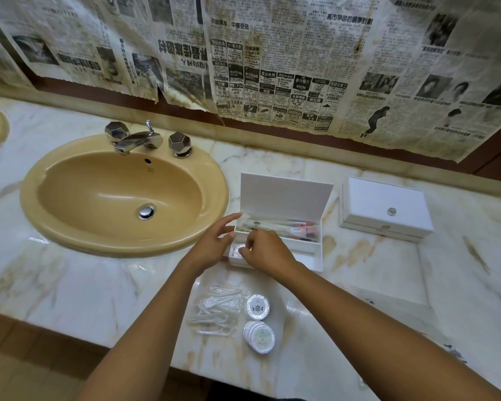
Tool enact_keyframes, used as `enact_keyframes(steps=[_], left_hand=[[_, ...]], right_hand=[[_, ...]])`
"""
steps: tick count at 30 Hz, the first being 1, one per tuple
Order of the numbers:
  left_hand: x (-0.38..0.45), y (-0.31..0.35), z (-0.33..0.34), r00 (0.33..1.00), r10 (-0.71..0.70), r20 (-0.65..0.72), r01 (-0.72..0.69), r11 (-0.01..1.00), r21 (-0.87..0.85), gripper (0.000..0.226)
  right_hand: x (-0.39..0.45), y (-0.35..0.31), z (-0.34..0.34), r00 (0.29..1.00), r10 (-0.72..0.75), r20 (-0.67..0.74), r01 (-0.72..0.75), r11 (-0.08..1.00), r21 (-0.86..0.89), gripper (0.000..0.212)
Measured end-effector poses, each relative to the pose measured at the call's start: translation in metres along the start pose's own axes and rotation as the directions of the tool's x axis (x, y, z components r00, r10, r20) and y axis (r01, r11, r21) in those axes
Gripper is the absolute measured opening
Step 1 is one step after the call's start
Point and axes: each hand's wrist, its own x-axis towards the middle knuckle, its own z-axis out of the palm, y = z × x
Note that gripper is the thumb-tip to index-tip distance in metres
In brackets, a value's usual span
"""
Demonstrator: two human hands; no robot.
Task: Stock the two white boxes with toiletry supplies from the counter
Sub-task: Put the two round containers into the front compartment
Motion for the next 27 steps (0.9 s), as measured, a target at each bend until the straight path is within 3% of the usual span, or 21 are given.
enact_keyframes(steps=[6, 11, 18, 23, 27], left_hand=[[0.0, 0.0, 0.0, 1.0, 0.024, -0.003, -0.024, 0.999, 0.025, 0.044], [-0.002, 0.002, 0.002, 1.0, 0.006, -0.016, -0.005, 0.999, 0.047, 0.043], [-0.005, 0.005, 0.005, 0.999, -0.005, -0.041, 0.007, 0.998, 0.057, 0.043], [-0.006, 0.005, 0.005, 0.999, -0.012, -0.043, 0.015, 0.997, 0.07, 0.043], [-0.005, 0.005, 0.005, 0.999, -0.008, -0.047, 0.011, 0.998, 0.067, 0.043]], right_hand=[[-0.028, -0.004, -0.014, 0.985, -0.155, -0.074, 0.156, 0.988, 0.006, 0.024], [-0.055, -0.003, -0.011, 0.972, -0.225, 0.062, 0.231, 0.965, -0.128, 0.022], [-0.071, 0.014, 0.012, 0.959, -0.183, 0.215, 0.242, 0.924, -0.297, 0.04], [-0.071, 0.018, 0.02, 0.963, -0.178, 0.204, 0.243, 0.901, -0.36, 0.047], [-0.071, 0.016, 0.021, 0.963, -0.185, 0.198, 0.244, 0.909, -0.337, 0.038]])
